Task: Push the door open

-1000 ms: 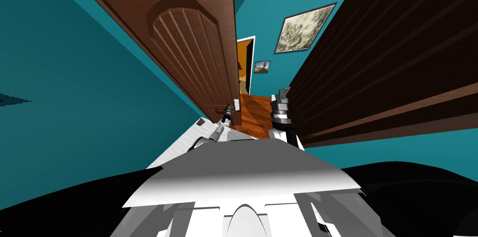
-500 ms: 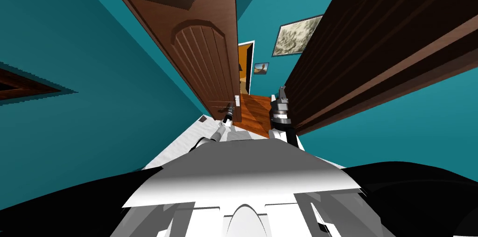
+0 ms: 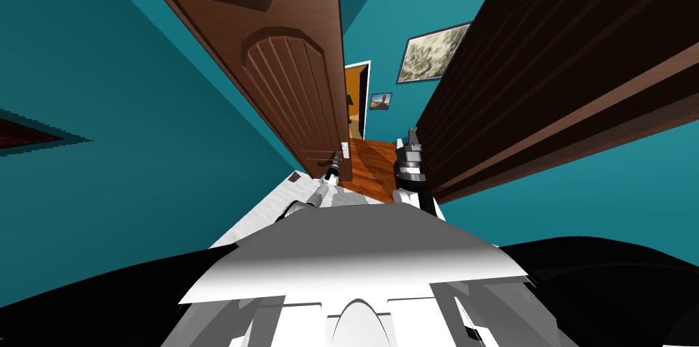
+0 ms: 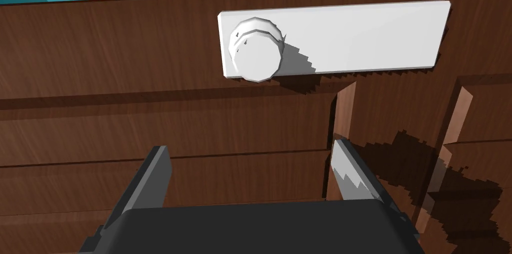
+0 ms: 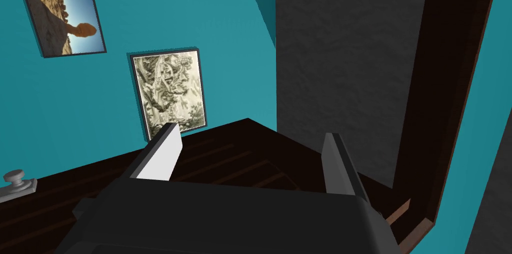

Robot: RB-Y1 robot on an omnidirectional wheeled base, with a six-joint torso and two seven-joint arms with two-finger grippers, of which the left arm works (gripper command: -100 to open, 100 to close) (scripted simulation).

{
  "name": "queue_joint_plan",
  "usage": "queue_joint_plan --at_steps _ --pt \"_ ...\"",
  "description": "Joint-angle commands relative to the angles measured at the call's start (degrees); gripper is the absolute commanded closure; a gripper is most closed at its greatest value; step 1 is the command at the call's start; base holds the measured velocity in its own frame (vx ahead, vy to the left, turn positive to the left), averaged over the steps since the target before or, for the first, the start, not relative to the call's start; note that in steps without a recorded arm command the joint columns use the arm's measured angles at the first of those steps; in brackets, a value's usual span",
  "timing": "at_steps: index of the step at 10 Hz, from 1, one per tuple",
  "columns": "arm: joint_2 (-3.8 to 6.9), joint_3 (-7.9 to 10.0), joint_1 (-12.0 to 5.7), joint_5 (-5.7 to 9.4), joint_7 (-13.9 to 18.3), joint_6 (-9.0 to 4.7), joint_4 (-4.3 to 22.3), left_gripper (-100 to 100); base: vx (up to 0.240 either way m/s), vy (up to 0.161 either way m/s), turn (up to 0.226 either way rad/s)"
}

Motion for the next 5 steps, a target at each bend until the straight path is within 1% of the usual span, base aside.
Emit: queue_joint_plan --at_steps 1,3,5 --pt "0.17 0.22 0.07 0.02 -0.2 -0.03 -0.1 -100 0.199 -0.040 -0.018" --pt "0.20 0.46 0.01 0.06 -0.2 -0.21 0.0 -100 0.220 -0.052 -0.025" --pt "-0.05 0.68 -0.04 0.11 -0.3 -0.38 0.1 -100 0.194 -0.043 -0.022"
